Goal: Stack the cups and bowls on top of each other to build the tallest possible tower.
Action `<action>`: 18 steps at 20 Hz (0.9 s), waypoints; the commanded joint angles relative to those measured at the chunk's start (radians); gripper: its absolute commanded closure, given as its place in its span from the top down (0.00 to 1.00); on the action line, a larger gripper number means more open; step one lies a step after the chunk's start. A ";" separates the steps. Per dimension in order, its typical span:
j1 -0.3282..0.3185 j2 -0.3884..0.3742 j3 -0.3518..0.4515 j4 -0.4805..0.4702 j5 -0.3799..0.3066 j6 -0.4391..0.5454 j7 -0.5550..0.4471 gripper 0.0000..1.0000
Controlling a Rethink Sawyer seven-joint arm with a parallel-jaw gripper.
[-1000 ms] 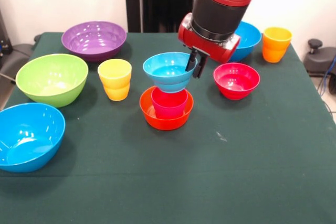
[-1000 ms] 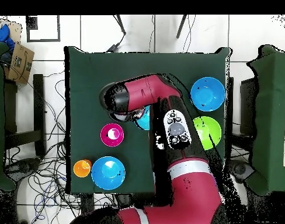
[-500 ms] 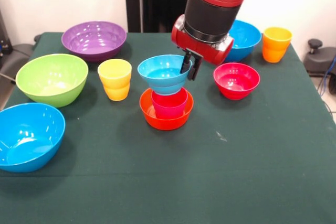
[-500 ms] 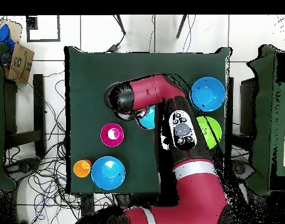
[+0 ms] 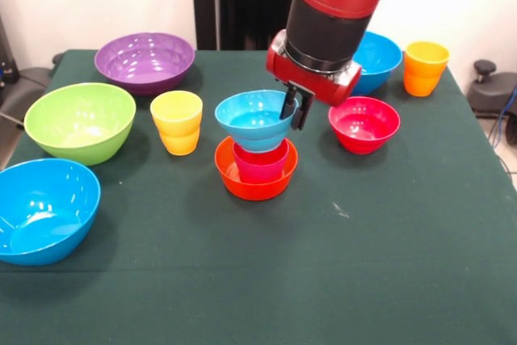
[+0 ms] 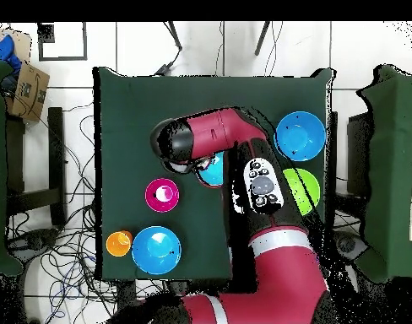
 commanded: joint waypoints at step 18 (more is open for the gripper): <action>0.018 0.078 0.043 -0.034 -0.081 0.006 -0.245 0.00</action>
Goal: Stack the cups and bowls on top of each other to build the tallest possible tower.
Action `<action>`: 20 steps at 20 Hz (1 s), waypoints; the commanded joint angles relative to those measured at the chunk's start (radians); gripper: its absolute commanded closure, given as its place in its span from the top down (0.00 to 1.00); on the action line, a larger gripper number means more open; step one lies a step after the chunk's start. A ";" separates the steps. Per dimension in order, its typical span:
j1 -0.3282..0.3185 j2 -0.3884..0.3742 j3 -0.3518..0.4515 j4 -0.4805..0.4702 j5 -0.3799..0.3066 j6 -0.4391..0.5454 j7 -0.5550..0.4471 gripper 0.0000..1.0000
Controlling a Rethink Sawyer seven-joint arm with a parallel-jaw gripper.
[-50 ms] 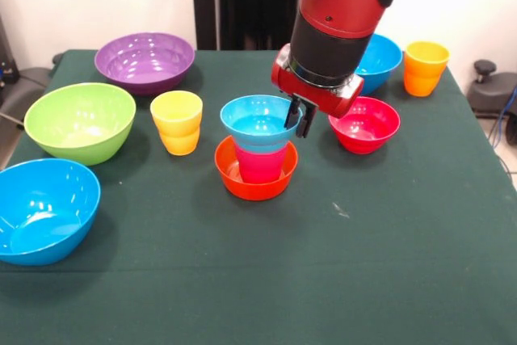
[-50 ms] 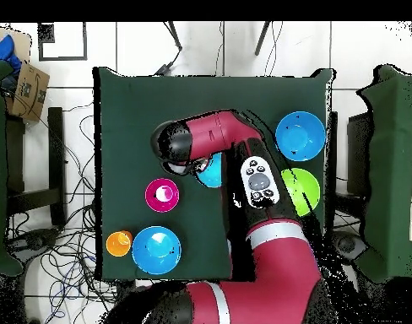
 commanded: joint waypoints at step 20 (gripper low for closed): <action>0.003 0.026 0.067 -0.056 -0.042 0.078 -0.287 1.00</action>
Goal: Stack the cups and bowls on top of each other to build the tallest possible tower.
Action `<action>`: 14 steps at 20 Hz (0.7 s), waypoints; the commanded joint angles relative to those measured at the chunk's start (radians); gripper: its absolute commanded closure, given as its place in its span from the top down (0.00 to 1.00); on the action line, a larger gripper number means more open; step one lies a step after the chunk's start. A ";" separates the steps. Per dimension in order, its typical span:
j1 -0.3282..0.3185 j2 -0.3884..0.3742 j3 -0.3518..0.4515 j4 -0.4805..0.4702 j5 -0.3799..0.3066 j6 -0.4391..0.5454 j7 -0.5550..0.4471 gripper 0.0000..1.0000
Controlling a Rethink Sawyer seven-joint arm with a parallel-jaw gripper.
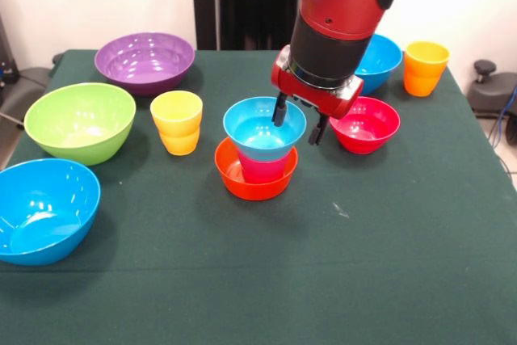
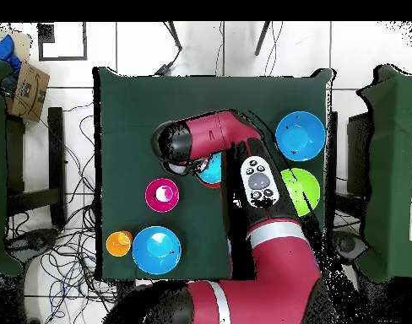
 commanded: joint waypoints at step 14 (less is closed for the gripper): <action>-0.003 -0.010 0.078 -0.030 -0.022 0.100 -0.298 1.00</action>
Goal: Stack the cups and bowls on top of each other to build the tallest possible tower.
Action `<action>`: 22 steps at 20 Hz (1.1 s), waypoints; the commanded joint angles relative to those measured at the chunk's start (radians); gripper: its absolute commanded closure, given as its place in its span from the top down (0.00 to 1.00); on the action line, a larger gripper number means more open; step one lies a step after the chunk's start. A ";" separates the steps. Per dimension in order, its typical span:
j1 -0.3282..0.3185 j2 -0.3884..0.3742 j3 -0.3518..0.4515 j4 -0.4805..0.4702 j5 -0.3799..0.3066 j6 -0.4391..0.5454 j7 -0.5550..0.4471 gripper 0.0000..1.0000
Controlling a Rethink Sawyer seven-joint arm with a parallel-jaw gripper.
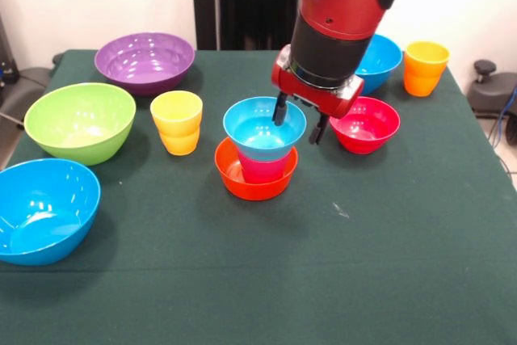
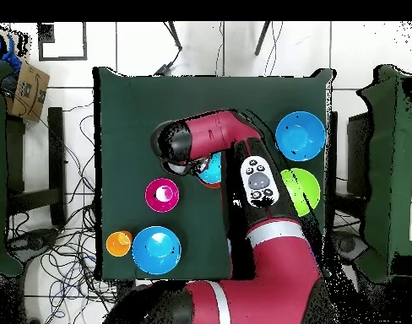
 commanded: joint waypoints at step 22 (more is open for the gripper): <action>-0.075 -0.248 0.166 0.128 0.082 0.111 -0.341 1.00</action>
